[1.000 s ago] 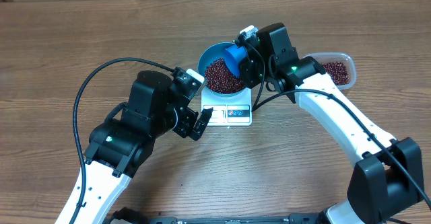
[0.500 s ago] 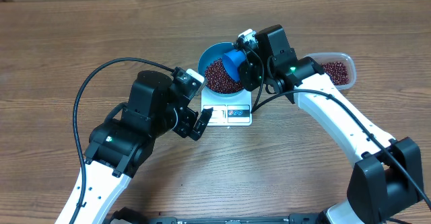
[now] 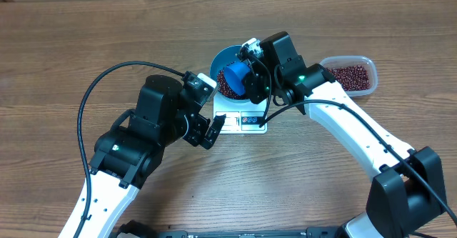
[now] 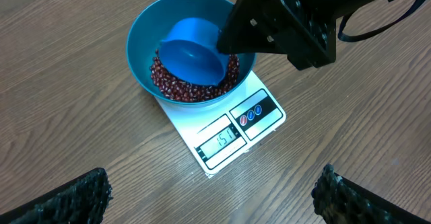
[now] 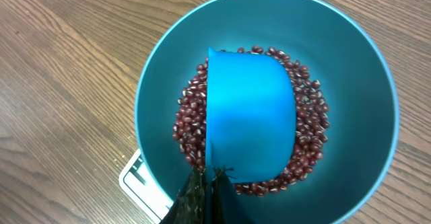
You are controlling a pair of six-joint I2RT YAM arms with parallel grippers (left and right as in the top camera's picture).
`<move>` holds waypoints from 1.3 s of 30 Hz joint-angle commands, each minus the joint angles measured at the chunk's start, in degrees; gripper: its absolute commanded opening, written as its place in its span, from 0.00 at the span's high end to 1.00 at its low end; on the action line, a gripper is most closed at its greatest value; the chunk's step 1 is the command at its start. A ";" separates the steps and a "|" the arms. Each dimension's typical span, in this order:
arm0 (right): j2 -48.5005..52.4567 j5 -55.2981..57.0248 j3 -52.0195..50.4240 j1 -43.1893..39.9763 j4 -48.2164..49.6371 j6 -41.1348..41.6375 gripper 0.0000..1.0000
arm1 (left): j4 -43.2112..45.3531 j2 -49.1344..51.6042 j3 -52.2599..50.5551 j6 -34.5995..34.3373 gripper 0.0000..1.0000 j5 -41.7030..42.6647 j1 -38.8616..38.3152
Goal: Scoop item into bowl and weigh 150g on scale
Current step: 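Hold the tipped scoop over the teal bowl, shaking beans out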
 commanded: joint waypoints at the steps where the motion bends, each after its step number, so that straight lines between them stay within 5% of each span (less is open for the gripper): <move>1: -0.20 0.42 0.02 0.20 0.76 0.22 0.96 | 0.04 0.11 -0.24 1.11 0.00 0.85 0.24; 18: 0.96 6.86 0.02 0.20 2.21 -6.32 0.96 | 0.07 0.11 -0.24 1.11 0.01 0.83 0.24; 39: 1.57 -1.01 0.09 0.31 0.79 3.56 0.96 | 0.04 0.11 -0.24 1.11 0.01 0.85 0.20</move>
